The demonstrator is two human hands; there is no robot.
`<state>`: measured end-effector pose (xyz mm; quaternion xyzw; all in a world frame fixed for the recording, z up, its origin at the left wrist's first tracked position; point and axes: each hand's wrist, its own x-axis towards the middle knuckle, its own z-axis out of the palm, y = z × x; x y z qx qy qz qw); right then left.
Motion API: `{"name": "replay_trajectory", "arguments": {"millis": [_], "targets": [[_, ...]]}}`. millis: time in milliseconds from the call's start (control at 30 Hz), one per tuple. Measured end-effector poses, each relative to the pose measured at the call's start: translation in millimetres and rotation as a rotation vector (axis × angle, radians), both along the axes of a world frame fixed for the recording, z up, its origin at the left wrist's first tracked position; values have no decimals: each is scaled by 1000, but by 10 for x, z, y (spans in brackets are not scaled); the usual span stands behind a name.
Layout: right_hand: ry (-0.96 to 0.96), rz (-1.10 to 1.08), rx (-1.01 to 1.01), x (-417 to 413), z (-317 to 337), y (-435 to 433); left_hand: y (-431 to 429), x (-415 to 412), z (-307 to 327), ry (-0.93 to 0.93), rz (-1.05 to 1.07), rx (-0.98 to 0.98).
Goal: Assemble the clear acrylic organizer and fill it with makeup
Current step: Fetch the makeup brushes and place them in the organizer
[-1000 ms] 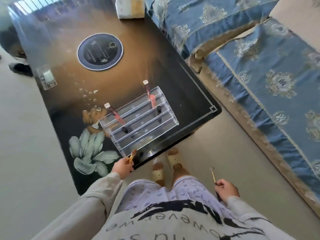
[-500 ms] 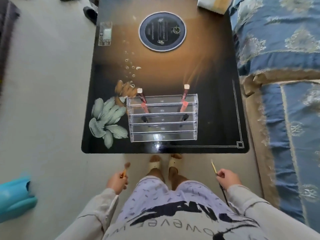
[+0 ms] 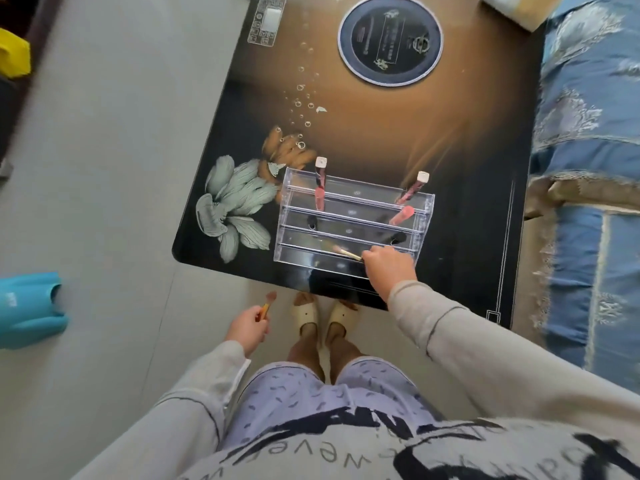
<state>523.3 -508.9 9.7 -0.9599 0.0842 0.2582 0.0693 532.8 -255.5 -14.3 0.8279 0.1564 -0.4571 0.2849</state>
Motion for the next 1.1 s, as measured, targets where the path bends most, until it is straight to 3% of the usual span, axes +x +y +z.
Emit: {"name": "replay_trajectory", "arguments": {"millis": [233, 667, 800, 1000, 1100], "targets": [[81, 272, -112, 355, -139, 187, 165, -140, 14, 28, 31, 3], [180, 400, -165, 455, -255, 240, 528, -193, -33, 57, 115, 76], [151, 278, -85, 400, -248, 206, 414, -119, -44, 71, 98, 46], [-92, -24, 56, -7, -222, 77, 14, 36, -30, 53, 137, -51], [-124, -198, 62, -374, -187, -40, -278, 103, -32, 23, 116, -87]]}}
